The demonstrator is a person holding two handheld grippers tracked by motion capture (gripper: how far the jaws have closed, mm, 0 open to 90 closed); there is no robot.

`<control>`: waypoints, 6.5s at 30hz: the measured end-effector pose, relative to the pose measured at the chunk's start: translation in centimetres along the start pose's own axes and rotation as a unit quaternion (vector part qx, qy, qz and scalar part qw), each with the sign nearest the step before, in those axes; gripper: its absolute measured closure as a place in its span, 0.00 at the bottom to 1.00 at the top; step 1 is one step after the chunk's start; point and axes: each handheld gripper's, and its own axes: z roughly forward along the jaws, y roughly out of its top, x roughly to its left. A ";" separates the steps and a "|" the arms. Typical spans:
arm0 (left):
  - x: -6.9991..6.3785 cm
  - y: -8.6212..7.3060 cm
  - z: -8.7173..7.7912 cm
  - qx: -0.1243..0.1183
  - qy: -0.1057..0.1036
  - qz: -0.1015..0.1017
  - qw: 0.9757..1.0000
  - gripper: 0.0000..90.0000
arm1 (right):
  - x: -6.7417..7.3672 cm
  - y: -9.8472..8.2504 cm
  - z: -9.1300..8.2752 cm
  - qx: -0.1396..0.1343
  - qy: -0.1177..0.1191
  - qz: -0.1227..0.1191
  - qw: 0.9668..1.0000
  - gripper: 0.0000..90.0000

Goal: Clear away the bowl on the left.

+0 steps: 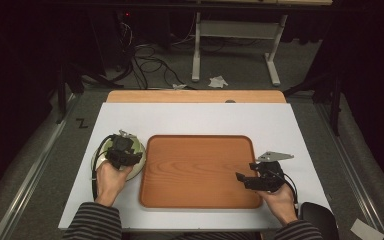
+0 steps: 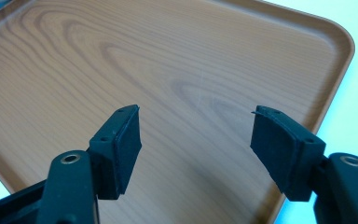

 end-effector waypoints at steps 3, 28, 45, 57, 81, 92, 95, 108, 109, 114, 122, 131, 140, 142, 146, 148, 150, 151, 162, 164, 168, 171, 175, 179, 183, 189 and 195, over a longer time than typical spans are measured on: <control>-0.1 0.0 0.1 0.004 -0.001 0.008 1.000 0.75 | 0.1 0.0 0.0 0.004 0.000 0.002 1.000 0.39; -0.9 0.3 0.9 0.040 0.022 0.043 0.998 0.92 | 0.1 0.0 0.2 0.005 0.004 0.001 1.000 0.38; -0.9 0.6 0.1 0.020 0.014 0.052 0.998 0.94 | 0.1 0.0 0.1 0.002 0.005 0.005 1.000 0.38; -1.4 0.9 -0.6 0.011 0.001 0.058 0.998 0.94 | -0.1 0.0 0.0 -0.001 0.004 0.005 1.000 0.38; -4.5 1.8 -2.1 -0.002 -0.028 0.117 0.993 0.94 | -0.2 0.0 -0.1 -0.003 0.003 0.005 1.000 0.38; -7.1 2.3 -2.0 -0.004 -0.045 0.159 0.986 0.94 | -0.3 -0.2 -0.3 -0.005 -0.002 0.012 1.000 0.38; -7.7 2.4 -2.0 -0.005 -0.049 0.169 0.984 0.94 | -0.4 -0.3 -0.4 -0.005 -0.003 0.011 1.000 0.38; -9.5 2.7 -1.2 -0.002 -0.075 0.199 0.977 0.94 | -0.4 -0.8 -0.8 -0.006 -0.009 0.017 1.000 0.38; -9.6 2.8 -1.2 -0.001 -0.076 0.201 0.977 0.94 | -0.4 -0.8 -0.8 -0.007 -0.009 0.016 1.000 0.38; -10.0 2.8 -1.1 -0.002 -0.082 0.207 0.975 0.94 | -0.5 -0.9 -1.0 -0.007 -0.011 0.018 1.000 0.38; -11.1 3.0 -0.8 -0.001 -0.096 0.222 0.970 0.94 | -0.5 -1.2 -1.2 -0.008 -0.016 0.023 1.000 0.38; -12.2 3.2 -0.5 0.000 -0.106 0.240 0.965 0.94 | -0.6 -1.6 -1.6 -0.005 -0.021 0.030 0.999 0.38; -13.2 3.4 -0.1 0.003 -0.114 0.258 0.959 0.94 | -0.7 -2.0 -1.9 -0.007 -0.027 0.032 0.999 0.38; -13.5 3.4 0.0 0.003 -0.115 0.263 0.958 0.94 | -0.7 -2.1 -2.0 -0.007 -0.028 0.035 0.999 0.38; -14.3 3.5 0.2 0.004 -0.118 0.277 0.954 0.94 | -0.7 -2.2 -2.2 -0.006 -0.031 0.039 0.999 0.38; -14.7 3.5 0.4 0.005 -0.121 0.283 0.951 0.94 | -0.8 -2.3 -2.3 -0.008 -0.032 0.038 0.999 0.38; -15.0 3.5 0.5 0.005 -0.124 0.288 0.950 0.94 | -0.8 -2.4 -2.3 -0.007 -0.033 0.040 0.999 0.38; -15.2 3.6 0.5 0.005 -0.126 0.290 0.949 0.94 | -0.8 -2.4 -2.4 -0.007 -0.034 0.040 0.999 0.38; -17.0 3.6 1.3 0.008 -0.132 0.323 0.937 0.94 | -0.8 -2.9 -2.8 -0.006 -0.040 0.046 0.998 0.38; -17.4 3.6 1.4 0.007 -0.135 0.329 0.935 0.94 | -0.8 -3.0 -2.9 -0.007 -0.041 0.048 0.998 0.38; -18.1 3.7 1.6 0.007 -0.139 0.339 0.930 0.94 | -0.8 -3.3 -3.1 -0.005 -0.044 0.053 0.998 0.38; -18.5 3.8 1.8 0.007 -0.142 0.345 0.928 0.94 | -0.8 -3.5 -3.3 -0.007 -0.047 0.053 0.997 0.38; -18.9 4.0 1.9 0.002 -0.147 0.351 0.925 0.94 | -0.8 -3.7 -3.6 -0.005 -0.050 0.060 0.997 0.38; -19.2 4.1 2.1 0.000 -0.155 0.356 0.922 0.94 | -0.8 -4.1 -3.9 -0.008 -0.055 0.064 0.996 0.38; -19.3 4.3 2.3 0.001 -0.161 0.355 0.921 0.94 | -0.9 -4.3 -4.1 -0.008 -0.058 0.067 0.996 0.38; -19.5 4.4 2.6 -0.001 -0.161 0.359 0.919 0.94 | -0.9 -4.6 -4.3 -0.007 -0.061 0.070 0.996 0.37; -19.9 4.1 2.9 0.002 -0.153 0.376 0.914 0.94 | -0.8 -4.8 -4.5 -0.006 -0.063 0.076 0.995 0.37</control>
